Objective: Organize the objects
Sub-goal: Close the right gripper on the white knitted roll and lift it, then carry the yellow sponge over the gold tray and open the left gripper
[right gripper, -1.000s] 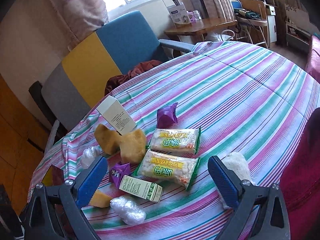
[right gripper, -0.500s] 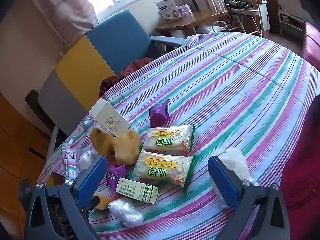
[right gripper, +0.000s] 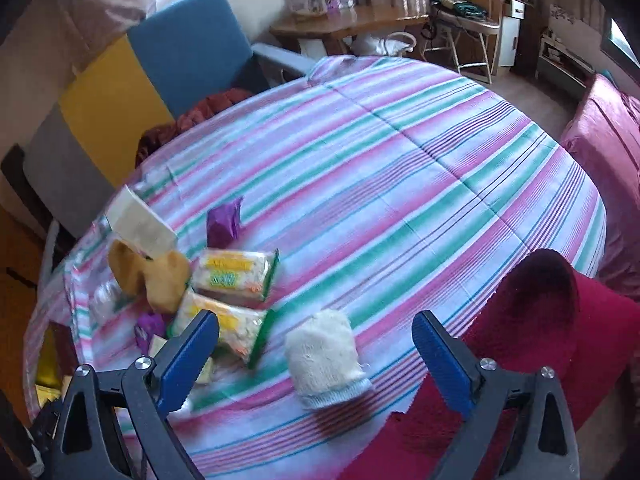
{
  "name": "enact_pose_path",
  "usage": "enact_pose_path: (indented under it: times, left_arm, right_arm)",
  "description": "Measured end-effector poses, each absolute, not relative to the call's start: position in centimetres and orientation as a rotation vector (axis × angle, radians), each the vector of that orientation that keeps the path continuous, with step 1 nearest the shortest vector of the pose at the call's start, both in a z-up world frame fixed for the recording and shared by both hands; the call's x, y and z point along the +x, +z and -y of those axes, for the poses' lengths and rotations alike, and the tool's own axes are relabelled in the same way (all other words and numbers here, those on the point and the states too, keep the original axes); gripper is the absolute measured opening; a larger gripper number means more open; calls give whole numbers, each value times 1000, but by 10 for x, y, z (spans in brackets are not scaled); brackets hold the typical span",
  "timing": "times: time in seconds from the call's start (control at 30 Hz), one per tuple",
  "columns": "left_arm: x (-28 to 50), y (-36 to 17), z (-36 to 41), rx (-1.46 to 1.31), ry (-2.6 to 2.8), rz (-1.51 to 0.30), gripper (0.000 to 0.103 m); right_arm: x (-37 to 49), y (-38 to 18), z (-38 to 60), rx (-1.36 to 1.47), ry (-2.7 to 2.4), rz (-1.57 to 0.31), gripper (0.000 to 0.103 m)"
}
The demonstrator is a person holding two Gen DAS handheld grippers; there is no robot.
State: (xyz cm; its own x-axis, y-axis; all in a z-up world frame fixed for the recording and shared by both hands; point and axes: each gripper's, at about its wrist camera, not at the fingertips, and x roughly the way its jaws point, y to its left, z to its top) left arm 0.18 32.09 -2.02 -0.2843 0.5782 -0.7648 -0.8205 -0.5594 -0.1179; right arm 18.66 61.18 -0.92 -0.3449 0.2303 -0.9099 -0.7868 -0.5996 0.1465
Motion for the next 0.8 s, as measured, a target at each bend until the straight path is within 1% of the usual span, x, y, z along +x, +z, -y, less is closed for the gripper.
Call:
enact_pose_path:
  times: [0.1, 0.13, 0.17, 0.23, 0.3, 0.33, 0.37, 0.57, 0.8]
  left_arm:
    - [6, -18, -311, -990, 1956, -365, 55]
    - [7, -16, -308, -987, 1960, -361, 55]
    - [8, -15, -305, -984, 1963, -356, 55]
    - [10, -12, -298, -977, 1971, -342, 56]
    - [11, -7, -291, -972, 1982, -331, 56]
    - [11, -5, -288, -970, 1986, -325, 56]
    - [11, -3, -284, -966, 1992, -318, 56]
    - [1, 7, -247, -978, 2068, -244, 56]
    - [-59, 14, -144, -1100, 2319, -75, 56]
  right_arm:
    - [169, -32, -604, -1395, 1958, -698, 88]
    - [164, -37, -602, -1432, 1949, -685, 83]
    - [160, -43, -602, -1461, 1941, -675, 81]
    - [154, -54, -604, -1511, 1908, -669, 80]
    - [150, -65, -605, -1555, 1851, -610, 77]
    - [149, -70, -604, -1575, 1834, -592, 67]
    - [148, -73, -604, -1595, 1834, -603, 55]
    - [143, -77, -596, -1619, 1823, -488, 54]
    - [157, -72, -603, -1547, 1859, -577, 53]
